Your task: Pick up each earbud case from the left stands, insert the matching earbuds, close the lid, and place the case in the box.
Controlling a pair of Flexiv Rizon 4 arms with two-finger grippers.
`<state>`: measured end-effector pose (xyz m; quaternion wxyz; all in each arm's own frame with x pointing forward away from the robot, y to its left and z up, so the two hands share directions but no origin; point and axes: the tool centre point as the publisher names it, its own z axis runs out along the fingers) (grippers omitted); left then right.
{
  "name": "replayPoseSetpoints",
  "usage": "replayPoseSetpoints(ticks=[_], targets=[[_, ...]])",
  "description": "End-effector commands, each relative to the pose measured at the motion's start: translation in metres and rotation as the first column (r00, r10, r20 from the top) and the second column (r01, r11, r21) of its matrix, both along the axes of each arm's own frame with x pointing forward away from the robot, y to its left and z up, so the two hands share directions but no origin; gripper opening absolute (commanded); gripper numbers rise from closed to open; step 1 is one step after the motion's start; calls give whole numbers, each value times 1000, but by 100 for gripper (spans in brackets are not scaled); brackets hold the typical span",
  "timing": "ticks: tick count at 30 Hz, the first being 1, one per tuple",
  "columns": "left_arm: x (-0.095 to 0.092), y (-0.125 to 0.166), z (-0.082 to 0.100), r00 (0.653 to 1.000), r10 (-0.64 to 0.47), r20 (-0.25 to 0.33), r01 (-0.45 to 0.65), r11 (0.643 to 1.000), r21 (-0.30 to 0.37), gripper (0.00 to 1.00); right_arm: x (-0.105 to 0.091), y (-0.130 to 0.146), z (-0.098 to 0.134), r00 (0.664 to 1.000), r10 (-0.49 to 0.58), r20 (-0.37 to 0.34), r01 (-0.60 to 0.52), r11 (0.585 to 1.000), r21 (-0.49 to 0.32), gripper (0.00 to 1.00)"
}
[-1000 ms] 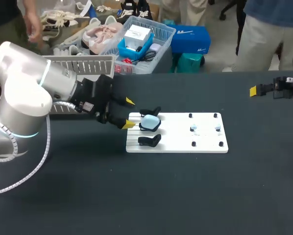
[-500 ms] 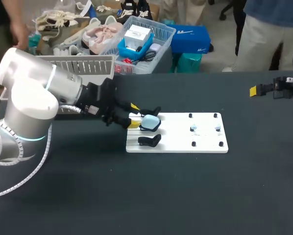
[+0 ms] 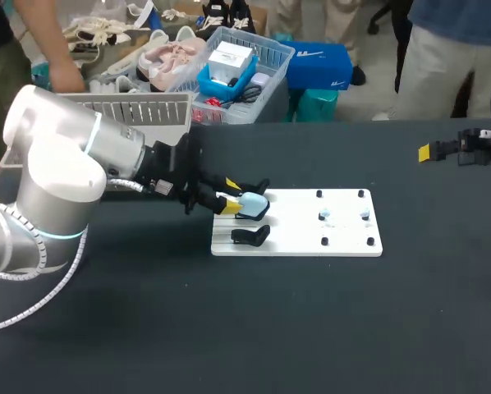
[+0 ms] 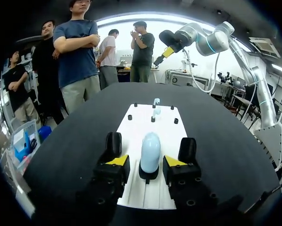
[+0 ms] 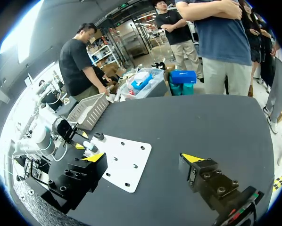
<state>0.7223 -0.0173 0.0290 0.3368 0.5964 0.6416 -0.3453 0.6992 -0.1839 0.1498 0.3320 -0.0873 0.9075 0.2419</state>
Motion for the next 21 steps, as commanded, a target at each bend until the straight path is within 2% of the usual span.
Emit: replayPoseSetpoints(ticks=[1, 21], targets=[[0, -2, -3, 1000, -1, -1, 1, 1000, -3, 48, 0, -1, 0, 1000, 2, 0, -2, 1000, 1, 100], [-4, -15, -9, 1000, -14, -10, 14, 1000, -9, 46, 0, -1, 0, 1000, 2, 0, -2, 1000, 1, 100]])
